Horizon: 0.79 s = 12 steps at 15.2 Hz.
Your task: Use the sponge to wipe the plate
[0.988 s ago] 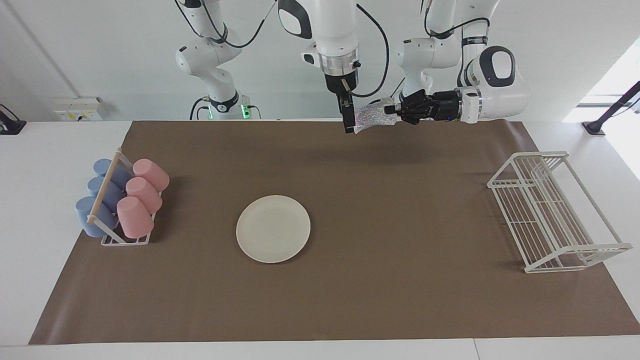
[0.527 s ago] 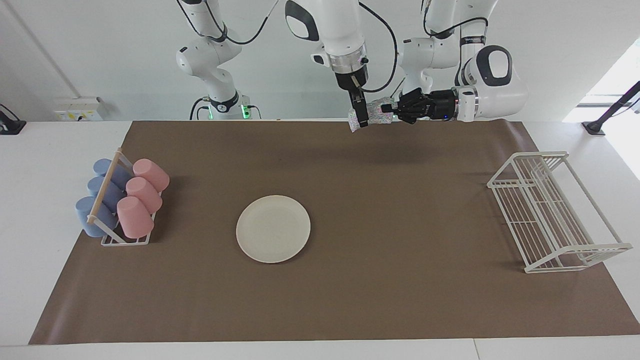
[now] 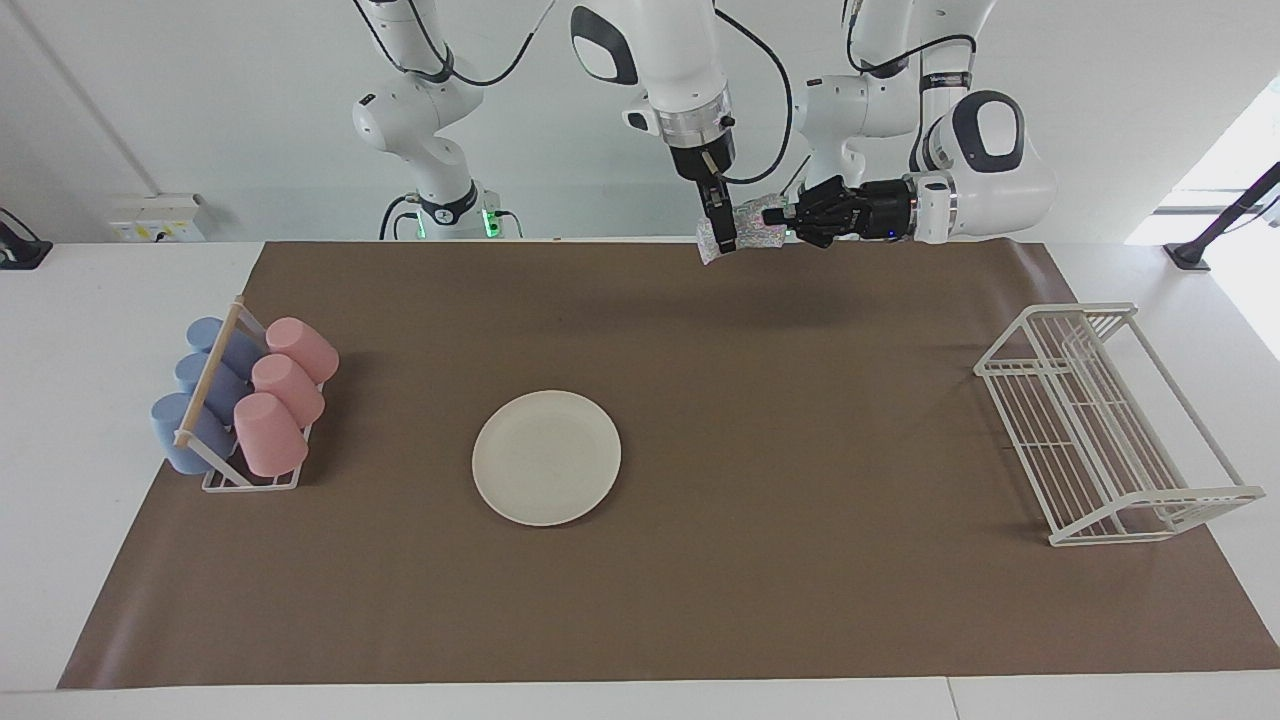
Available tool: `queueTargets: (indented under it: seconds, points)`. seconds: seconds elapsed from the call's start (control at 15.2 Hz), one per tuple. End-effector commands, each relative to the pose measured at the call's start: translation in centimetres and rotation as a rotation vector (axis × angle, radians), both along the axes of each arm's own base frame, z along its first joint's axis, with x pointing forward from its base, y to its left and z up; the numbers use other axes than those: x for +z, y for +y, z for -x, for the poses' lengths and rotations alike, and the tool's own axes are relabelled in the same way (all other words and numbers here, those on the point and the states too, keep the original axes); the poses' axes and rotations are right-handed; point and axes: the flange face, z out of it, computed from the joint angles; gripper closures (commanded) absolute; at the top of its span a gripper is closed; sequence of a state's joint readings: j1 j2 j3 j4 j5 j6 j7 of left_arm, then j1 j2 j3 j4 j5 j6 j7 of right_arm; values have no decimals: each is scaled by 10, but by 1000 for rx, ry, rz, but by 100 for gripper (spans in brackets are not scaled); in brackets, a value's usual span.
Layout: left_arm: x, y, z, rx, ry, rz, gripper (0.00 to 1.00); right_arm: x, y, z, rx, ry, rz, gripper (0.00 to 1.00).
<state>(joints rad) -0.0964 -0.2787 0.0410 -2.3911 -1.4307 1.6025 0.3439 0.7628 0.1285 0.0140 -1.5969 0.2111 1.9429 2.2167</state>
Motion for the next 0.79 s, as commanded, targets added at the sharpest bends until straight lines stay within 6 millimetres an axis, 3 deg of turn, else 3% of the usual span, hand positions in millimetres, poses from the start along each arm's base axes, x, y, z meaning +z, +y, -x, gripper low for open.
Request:
queueTargets:
  seconds: [0.0,0.4,0.46,0.53,0.59,0.66,0.72]
  points:
    - [-1,1,12,14,-14,5,100,2,-8,2,-6,-7,-10,100]
    - [-2,0,14,5,-12,0,100,3,-10,0,-12,-7,-10,100]
    - [-2,-2,15,1,-6,-4,88,3,-10,-1,-13,-7,-9,100]
    - [1,-2,16,1,-2,-7,57,2,-12,-2,-16,-8,-6,100]
    - [2,-2,16,4,23,-12,17,3,-13,-2,-14,-12,-3,100]
    - [3,-1,16,4,38,-25,0,4,-19,-6,-22,-16,-1,100]
    - [2,1,17,-14,34,-61,0,5,-25,-11,-27,-18,-1,100]
